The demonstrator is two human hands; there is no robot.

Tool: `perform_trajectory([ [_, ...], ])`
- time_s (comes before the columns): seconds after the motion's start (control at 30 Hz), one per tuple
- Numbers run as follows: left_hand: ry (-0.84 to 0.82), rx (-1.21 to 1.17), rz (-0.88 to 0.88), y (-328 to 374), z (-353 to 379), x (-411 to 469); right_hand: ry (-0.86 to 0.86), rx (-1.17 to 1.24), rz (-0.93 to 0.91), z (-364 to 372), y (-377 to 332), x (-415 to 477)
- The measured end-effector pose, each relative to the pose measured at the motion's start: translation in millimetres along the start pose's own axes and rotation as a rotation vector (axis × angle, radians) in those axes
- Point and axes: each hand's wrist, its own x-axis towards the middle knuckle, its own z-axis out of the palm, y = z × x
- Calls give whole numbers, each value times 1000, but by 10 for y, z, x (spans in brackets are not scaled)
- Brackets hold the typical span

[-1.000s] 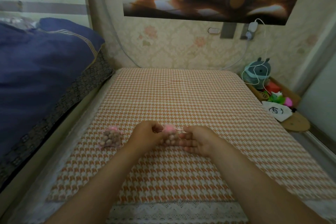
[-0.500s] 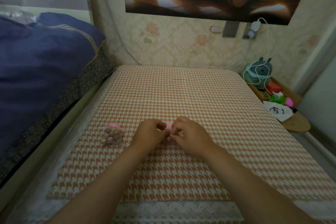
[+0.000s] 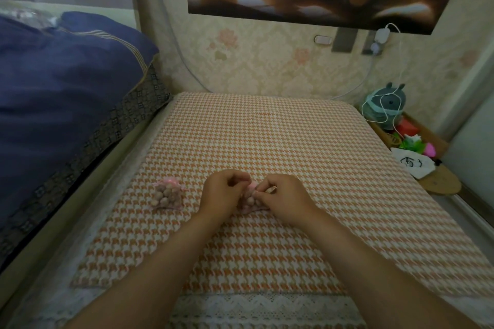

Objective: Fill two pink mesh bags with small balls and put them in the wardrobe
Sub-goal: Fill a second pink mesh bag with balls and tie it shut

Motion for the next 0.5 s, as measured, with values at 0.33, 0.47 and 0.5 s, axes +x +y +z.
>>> perform_trajectory([
  [0.33,31,-314,-283,24,141,3,-24,130,117,-38,28,94],
  [0.47,30,-279,-247,39,173,-13,-33,67,80,-62,0,82],
  [0.5,28,-242,-225,37,176,-24,-37,40,58,-79,-18,69],
])
